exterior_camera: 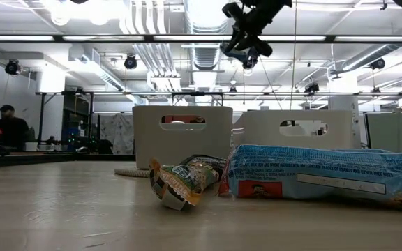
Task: Pick and place Granola Bars by type
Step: Put the blue granola bar into the transparent bin
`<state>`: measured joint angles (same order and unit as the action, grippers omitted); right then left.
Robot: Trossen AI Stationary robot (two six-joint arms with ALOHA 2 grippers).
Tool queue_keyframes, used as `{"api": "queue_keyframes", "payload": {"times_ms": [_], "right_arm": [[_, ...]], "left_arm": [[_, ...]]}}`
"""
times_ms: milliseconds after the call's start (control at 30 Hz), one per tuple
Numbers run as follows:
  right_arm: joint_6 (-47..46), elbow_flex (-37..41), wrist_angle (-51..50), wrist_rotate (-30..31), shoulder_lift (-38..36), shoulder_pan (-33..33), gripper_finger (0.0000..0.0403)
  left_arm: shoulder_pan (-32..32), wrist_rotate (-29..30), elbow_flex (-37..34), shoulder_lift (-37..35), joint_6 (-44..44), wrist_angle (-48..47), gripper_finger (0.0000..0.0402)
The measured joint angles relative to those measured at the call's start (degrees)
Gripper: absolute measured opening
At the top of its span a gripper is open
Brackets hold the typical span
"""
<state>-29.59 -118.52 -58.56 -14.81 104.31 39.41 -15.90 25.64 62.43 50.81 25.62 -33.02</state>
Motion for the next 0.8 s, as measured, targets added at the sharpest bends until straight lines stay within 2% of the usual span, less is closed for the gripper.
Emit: {"api": "queue_keyframes", "payload": {"times_ms": [433,800], "right_arm": [[-8.50,12.27,5.86,3.83,0.07,0.39,0.0047],[-19.14,25.35,18.59,4.49,0.07,0.36,0.0047]], "left_arm": [[0.00,1.15,-0.02,0.02,0.69,-0.01,0.0000],[0.00,1.49,-0.02,0.02,1.76,0.01,0.0000]]}}
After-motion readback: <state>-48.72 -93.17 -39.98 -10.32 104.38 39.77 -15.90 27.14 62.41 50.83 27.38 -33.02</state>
